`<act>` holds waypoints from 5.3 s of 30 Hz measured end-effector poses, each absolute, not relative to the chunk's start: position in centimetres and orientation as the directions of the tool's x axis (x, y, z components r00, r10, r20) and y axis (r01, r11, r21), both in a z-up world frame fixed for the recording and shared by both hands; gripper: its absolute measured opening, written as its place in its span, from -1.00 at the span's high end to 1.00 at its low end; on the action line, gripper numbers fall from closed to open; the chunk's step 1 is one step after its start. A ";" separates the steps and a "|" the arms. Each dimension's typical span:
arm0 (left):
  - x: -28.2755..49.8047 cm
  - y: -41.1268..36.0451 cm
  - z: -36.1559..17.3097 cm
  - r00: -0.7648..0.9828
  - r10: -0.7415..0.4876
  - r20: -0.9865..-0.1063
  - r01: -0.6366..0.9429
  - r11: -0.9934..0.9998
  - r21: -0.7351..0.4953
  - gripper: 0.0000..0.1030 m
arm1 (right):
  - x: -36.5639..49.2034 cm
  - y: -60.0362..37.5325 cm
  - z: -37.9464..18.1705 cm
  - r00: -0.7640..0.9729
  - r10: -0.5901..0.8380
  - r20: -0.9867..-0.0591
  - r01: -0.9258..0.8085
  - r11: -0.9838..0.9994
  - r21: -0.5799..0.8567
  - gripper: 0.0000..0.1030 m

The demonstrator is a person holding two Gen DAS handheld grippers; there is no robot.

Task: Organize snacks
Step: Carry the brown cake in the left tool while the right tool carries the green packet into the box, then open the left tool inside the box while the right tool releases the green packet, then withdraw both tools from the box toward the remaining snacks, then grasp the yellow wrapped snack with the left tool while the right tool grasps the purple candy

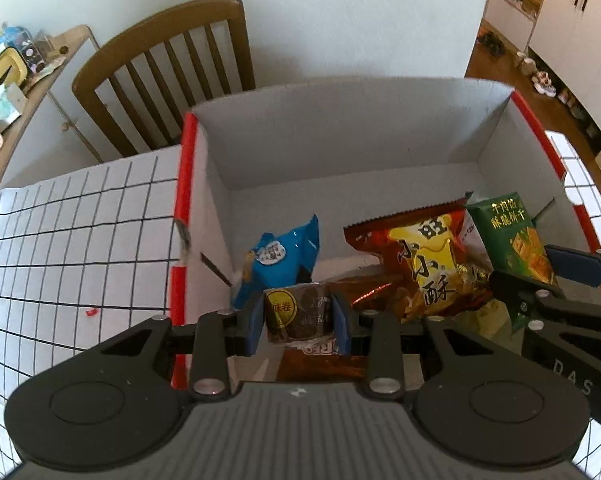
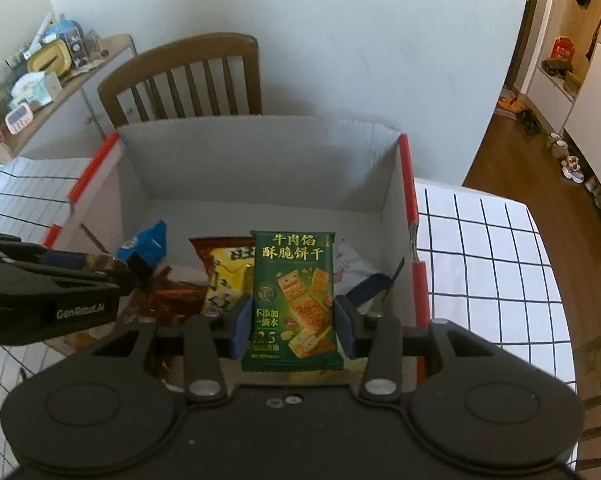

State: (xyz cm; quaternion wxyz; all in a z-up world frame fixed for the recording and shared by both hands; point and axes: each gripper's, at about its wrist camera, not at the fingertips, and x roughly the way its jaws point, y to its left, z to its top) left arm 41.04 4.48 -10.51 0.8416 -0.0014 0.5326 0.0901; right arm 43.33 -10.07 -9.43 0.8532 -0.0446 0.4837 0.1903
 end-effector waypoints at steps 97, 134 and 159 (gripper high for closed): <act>23.9 6.0 -11.4 0.500 0.022 -0.866 -0.256 0.959 -0.123 -0.93 | 27.1 -16.7 -10.9 0.455 0.429 -0.781 -0.429 0.874 0.230 -0.99; 28.0 6.5 -16.9 0.448 0.049 -0.893 -0.237 0.969 -0.066 0.39 | 27.1 -15.0 -15.8 0.413 0.354 -0.839 -0.543 0.835 0.085 0.61; 22.8 6.8 -11.9 0.491 0.027 -0.871 -0.274 0.954 -0.125 0.52 | 25.3 -17.0 -10.2 0.473 0.459 -0.752 -0.466 0.855 0.228 0.77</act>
